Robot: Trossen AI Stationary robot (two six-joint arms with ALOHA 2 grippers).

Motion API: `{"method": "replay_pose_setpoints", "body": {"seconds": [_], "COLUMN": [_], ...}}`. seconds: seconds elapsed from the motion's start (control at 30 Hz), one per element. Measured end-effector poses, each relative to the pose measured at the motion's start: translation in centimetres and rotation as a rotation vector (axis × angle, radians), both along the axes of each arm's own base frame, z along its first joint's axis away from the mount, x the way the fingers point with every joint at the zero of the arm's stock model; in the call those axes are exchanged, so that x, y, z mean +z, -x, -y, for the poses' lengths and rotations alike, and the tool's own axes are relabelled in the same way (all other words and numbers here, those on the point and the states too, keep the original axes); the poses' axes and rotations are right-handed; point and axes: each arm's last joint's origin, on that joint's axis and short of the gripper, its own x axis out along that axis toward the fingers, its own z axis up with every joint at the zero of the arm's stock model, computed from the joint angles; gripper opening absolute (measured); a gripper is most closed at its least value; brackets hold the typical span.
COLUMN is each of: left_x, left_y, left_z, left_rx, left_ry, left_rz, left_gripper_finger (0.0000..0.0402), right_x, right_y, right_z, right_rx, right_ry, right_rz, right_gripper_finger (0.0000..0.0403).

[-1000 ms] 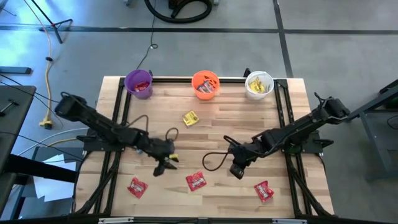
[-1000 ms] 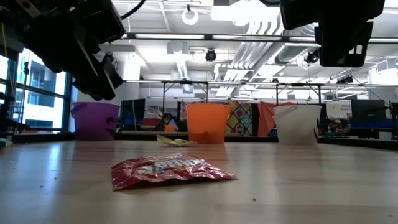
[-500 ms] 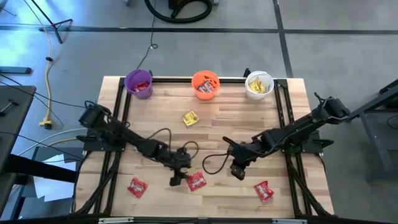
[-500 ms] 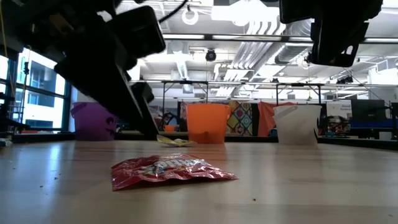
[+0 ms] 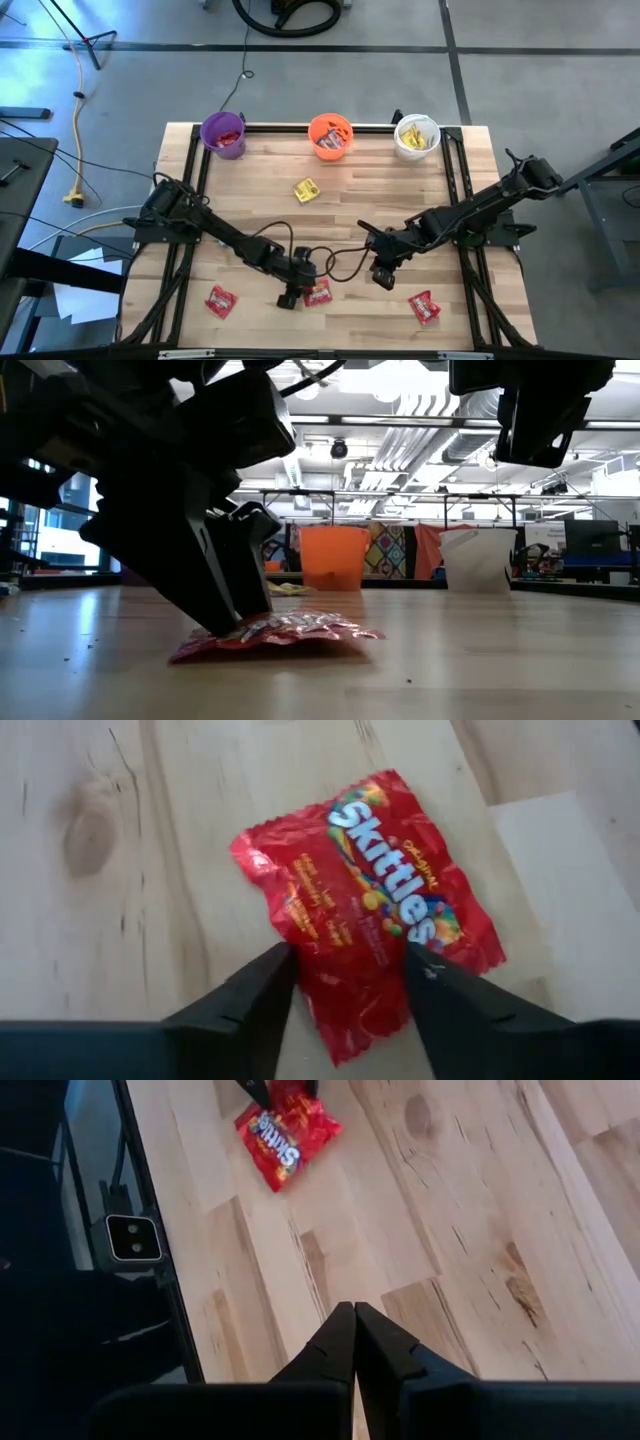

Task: Organize candy in baskets
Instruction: Put the red candy into the violet bucket

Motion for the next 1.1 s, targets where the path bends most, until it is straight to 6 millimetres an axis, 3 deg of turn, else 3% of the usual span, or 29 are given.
{"method": "replay_pose_setpoints", "body": {"seconds": [0.3, 0.53, 0.67, 0.87, 1.1], "left_x": [1.4, 4.7, 7.5, 11.9, 15.7], "left_y": [0.6, 2.0, 2.9, 5.2, 10.7], "left_z": [-0.2, -2.7, -6.1, -13.8, -21.8], "left_rx": [-0.045, 0.061, 0.229, 0.662, 1.165], "left_ry": [0.005, -0.053, -0.037, -0.031, -0.154], "left_rz": [-0.014, -0.082, -0.088, -0.012, 0.046], "left_gripper_finger": [0.0017, 0.0005, 0.0003, 0.0001, 0.0001], "right_x": [0.0, 0.0, 0.0, 0.2, 0.4], "right_y": [0.0, -0.1, -0.2, -0.9, -2.0], "right_z": [0.0, 0.1, 0.3, 1.4, 4.1], "right_rx": [0.0, -0.005, -0.022, -0.063, -0.128], "right_ry": [-0.001, 0.004, 0.018, 0.036, 0.053], "right_rz": [0.001, 0.003, 0.016, 0.052, 0.091], "right_gripper_finger": [0.0, 0.0, 0.0, 0.0, 0.0]}}
